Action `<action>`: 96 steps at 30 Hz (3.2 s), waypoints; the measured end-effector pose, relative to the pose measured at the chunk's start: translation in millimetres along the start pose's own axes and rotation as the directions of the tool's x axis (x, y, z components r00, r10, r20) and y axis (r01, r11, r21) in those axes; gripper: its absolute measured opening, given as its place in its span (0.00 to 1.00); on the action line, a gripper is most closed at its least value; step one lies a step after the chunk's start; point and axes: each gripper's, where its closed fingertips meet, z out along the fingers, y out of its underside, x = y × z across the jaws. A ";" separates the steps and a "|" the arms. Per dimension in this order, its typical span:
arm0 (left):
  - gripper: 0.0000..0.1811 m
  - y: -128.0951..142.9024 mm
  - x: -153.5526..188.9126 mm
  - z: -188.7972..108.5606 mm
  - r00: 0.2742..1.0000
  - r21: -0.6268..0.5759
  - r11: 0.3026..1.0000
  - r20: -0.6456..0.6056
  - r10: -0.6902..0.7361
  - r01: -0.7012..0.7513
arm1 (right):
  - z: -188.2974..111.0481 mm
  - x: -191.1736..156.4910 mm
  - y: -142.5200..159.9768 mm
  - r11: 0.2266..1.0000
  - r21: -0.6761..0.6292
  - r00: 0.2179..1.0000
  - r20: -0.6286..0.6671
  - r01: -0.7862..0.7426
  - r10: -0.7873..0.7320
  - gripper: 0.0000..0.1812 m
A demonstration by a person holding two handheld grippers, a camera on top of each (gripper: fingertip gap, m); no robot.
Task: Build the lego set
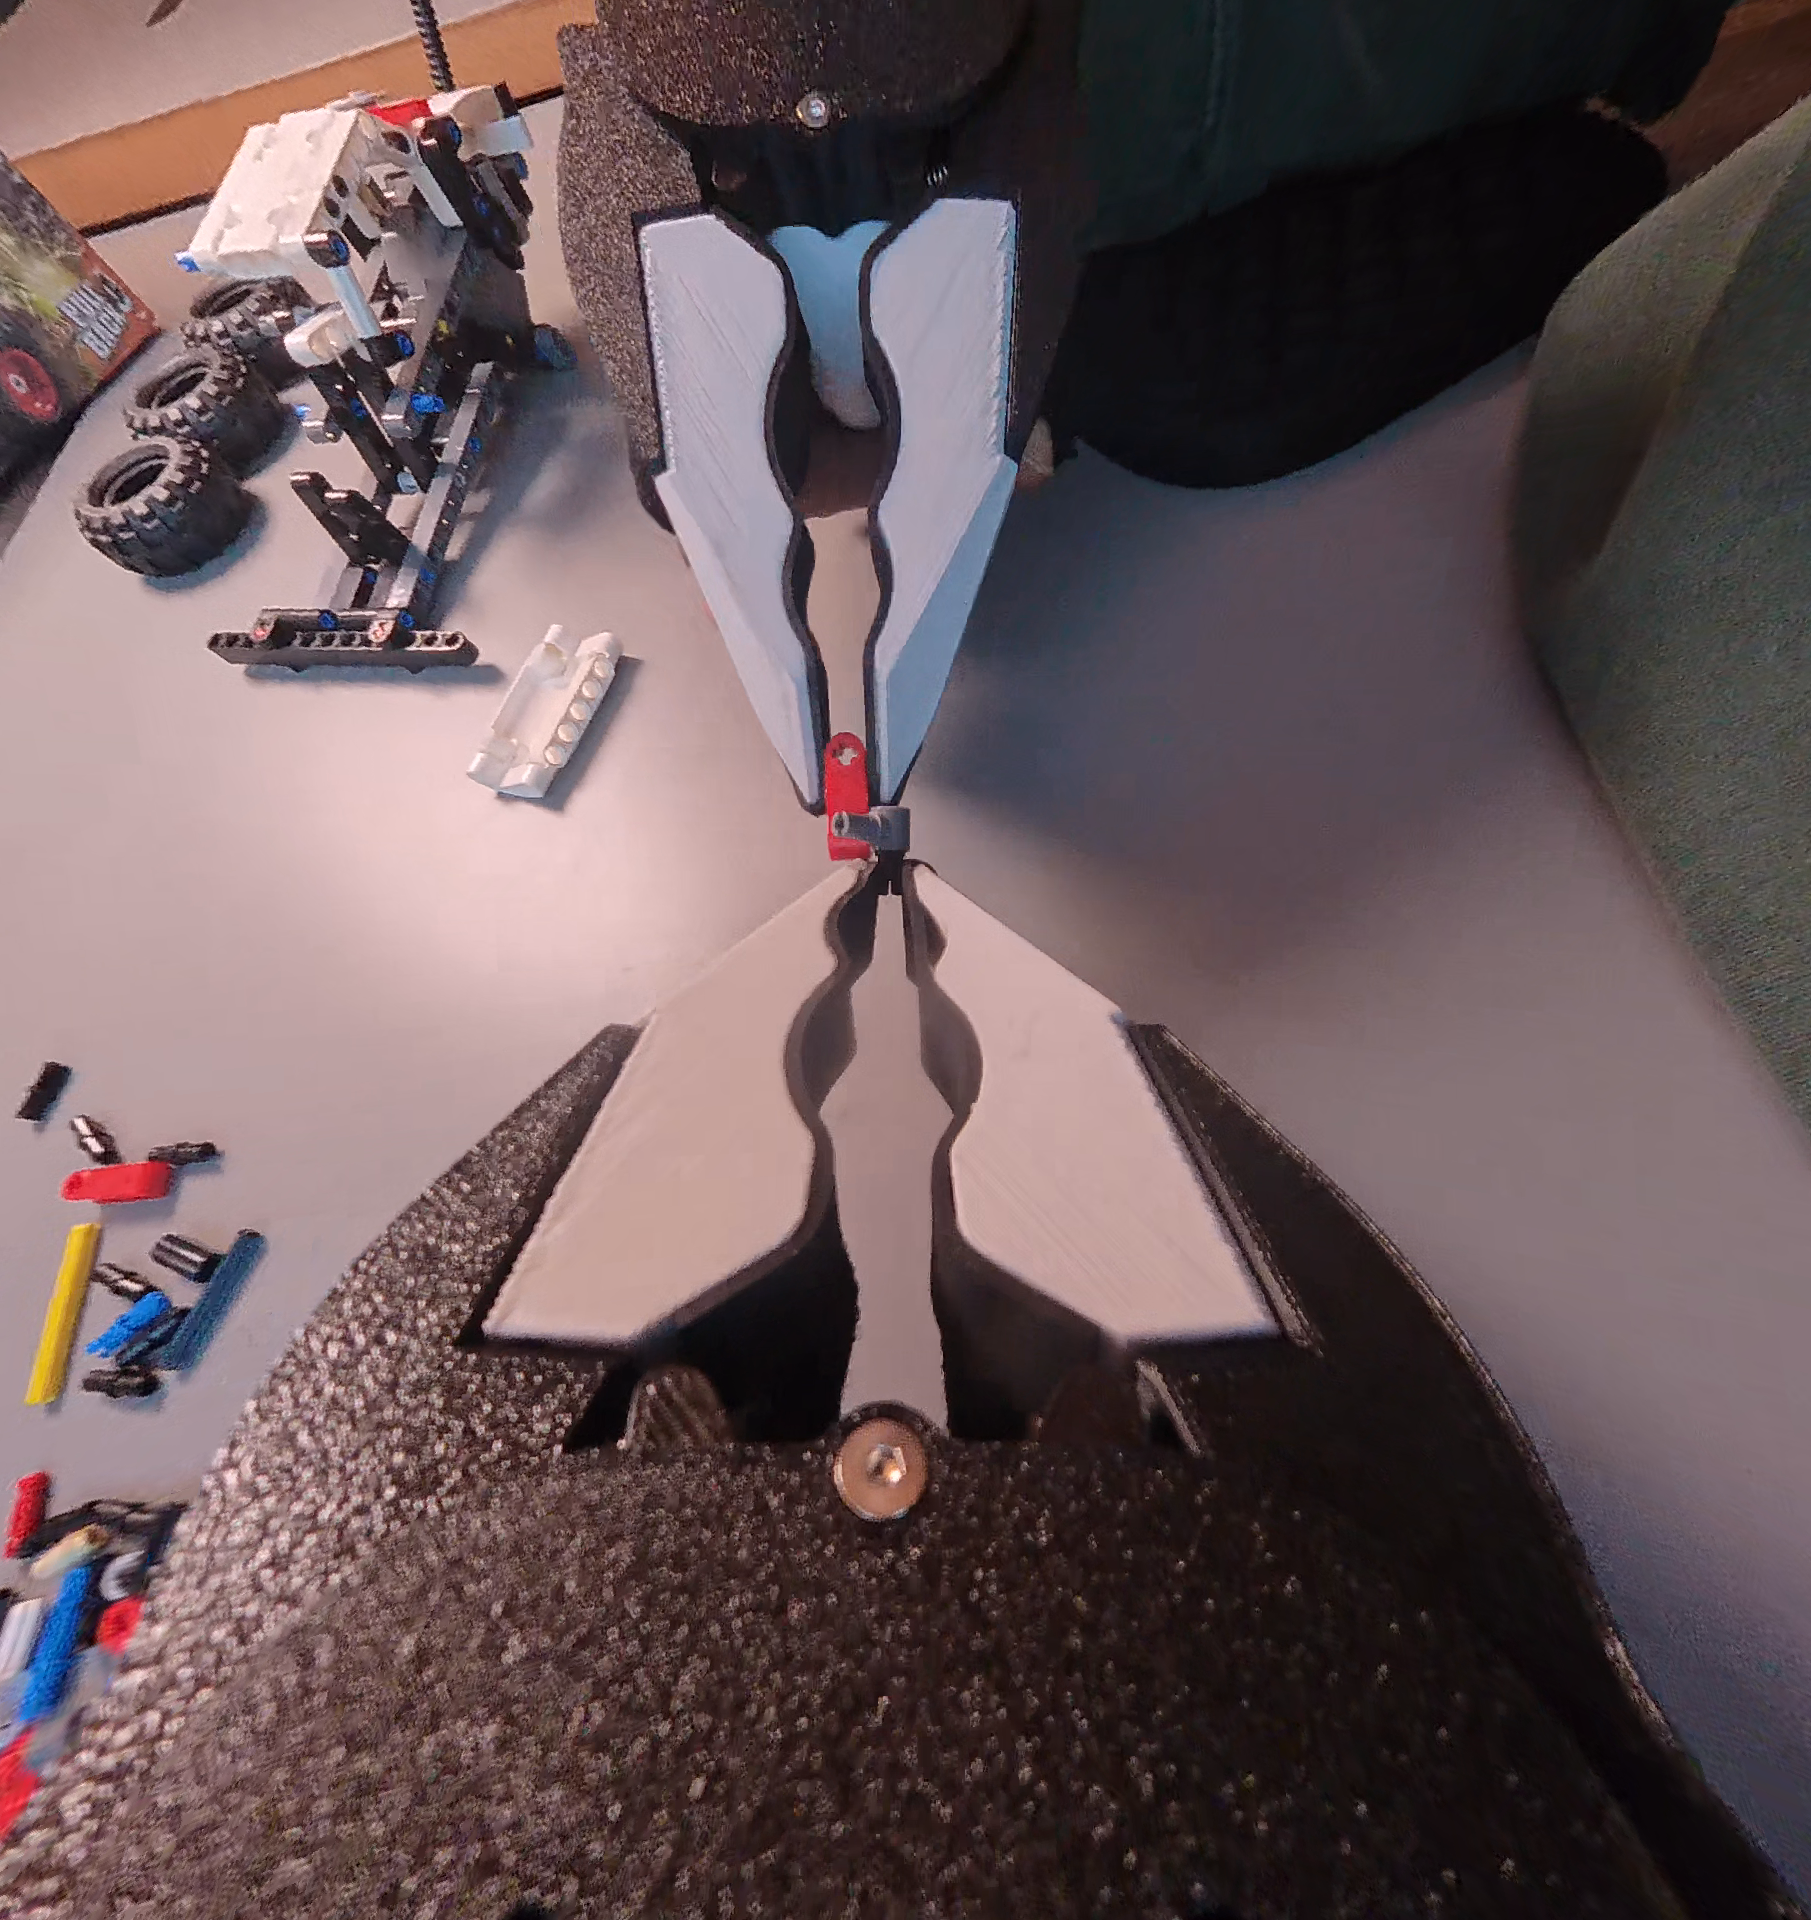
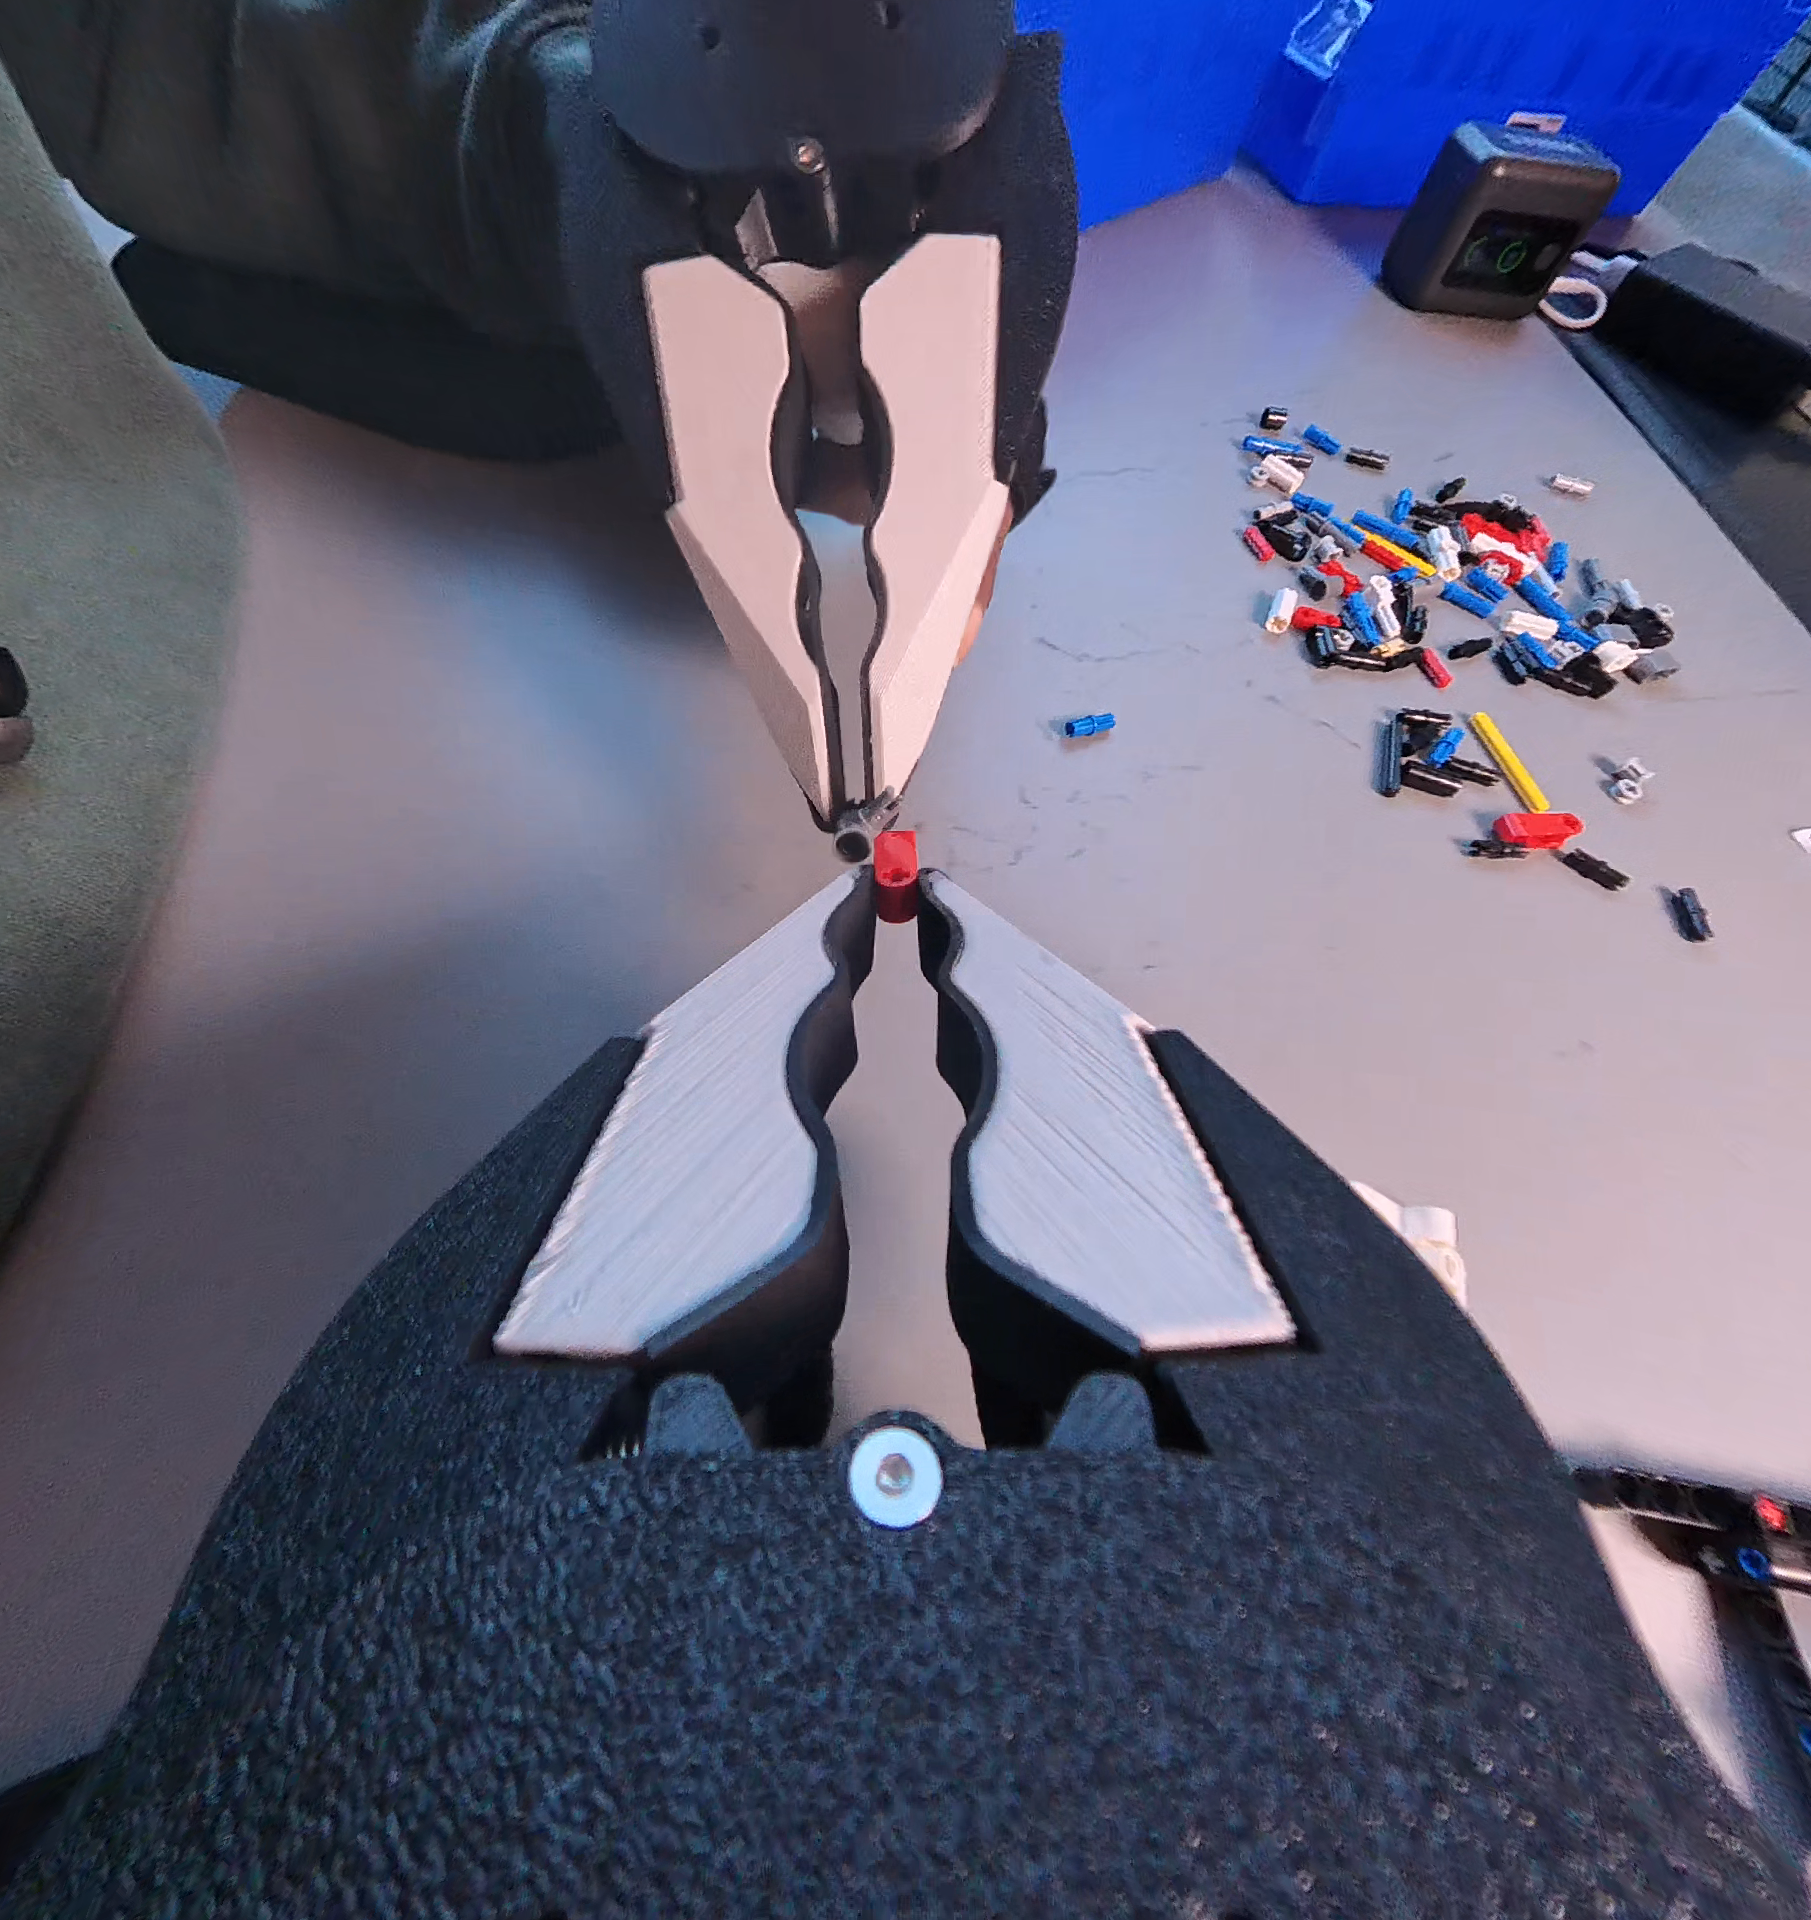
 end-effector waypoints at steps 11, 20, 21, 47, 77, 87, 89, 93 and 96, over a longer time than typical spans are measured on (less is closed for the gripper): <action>0.02 19.8 8.1 6.7 0.969 -0.079 0.975 -0.120 -0.216 0.207 | 2.7 -1.3 22.5 0.989 -0.132 0.998 -0.007 0.060 -0.062 0.04; 0.12 35.7 9.7 7.8 0.966 -0.175 0.962 -0.119 -0.231 0.208 | 0.3 1.2 28.6 0.986 -0.159 0.999 -0.010 0.043 -0.045 0.04; 0.12 35.3 9.6 6.6 0.968 -0.173 0.964 -0.118 -0.224 0.202 | -0.2 1.6 29.0 0.986 -0.160 0.999 -0.011 0.040 -0.043 0.04; 0.04 -24.0 2.7 -22.6 0.625 0.011 0.699 -0.459 -0.632 0.715 | 1.6 -7.7 3.0 0.847 -0.109 0.834 -0.145 0.521 -0.532 0.04; 0.04 23.7 6.5 -2.3 0.794 -0.156 0.818 -0.200 -0.574 0.553 | 7.4 -19.1 44.8 0.904 -0.376 0.979 -0.090 -0.203 0.183 0.10; 0.08 35.0 10.3 2.7 0.815 -0.216 0.822 -0.147 -0.561 0.527 | 4.5 -1.0 42.7 0.539 -0.519 0.647 0.037 0.664 -0.762 0.04; 0.09 38.3 11.6 4.6 0.830 -0.232 0.830 -0.130 -0.543 0.507 | 1.2 -4.1 44.1 0.537 -0.501 0.647 0.061 0.679 -0.760 0.04; 0.10 38.0 12.3 4.0 0.829 -0.234 0.830 -0.133 -0.543 0.506 | -3.5 -10.7 42.3 0.679 -0.459 0.782 0.056 0.572 -0.621 0.11; 0.12 37.1 11.3 2.4 0.840 -0.230 0.839 -0.127 -0.528 0.493 | -6.7 -20.4 40.3 0.818 -0.411 0.909 0.071 0.402 -0.411 0.15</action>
